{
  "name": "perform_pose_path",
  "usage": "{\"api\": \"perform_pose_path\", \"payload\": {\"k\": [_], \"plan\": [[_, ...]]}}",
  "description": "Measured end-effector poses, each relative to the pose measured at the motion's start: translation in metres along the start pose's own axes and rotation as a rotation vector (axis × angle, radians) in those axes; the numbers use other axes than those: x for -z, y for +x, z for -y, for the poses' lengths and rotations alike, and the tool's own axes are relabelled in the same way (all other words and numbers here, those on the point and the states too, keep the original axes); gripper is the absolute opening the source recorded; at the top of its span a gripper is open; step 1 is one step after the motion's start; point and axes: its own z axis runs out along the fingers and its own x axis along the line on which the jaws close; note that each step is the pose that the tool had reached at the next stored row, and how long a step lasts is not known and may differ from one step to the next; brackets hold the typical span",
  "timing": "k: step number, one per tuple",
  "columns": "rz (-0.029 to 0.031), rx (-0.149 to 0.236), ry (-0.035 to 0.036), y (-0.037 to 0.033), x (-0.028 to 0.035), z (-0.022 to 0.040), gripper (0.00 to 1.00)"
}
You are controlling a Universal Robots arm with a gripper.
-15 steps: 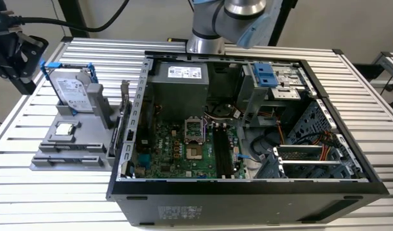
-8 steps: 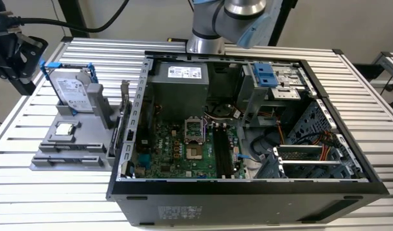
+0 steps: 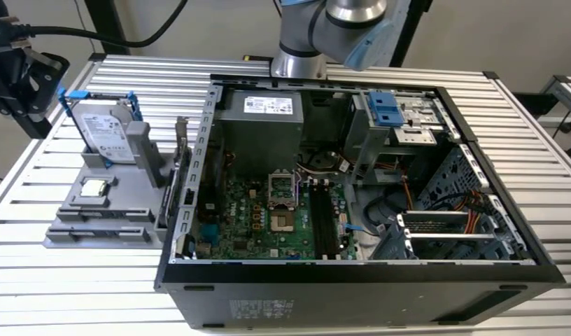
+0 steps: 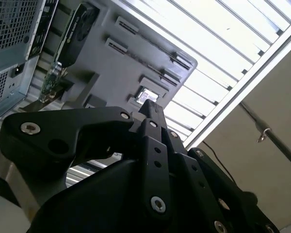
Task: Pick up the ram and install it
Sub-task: 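Pick up the ram and move it above insertion slot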
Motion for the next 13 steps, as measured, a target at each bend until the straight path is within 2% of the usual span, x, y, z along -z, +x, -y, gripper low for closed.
{"api": "perform_pose_path", "payload": {"k": [8, 13], "plan": [[-0.0002, 0.003, 0.0001, 0.0, 0.0, -0.0001, 0.0], [-0.0021, 0.042, -0.0002, 0.0, 0.0, -0.0001, 0.0]]}}
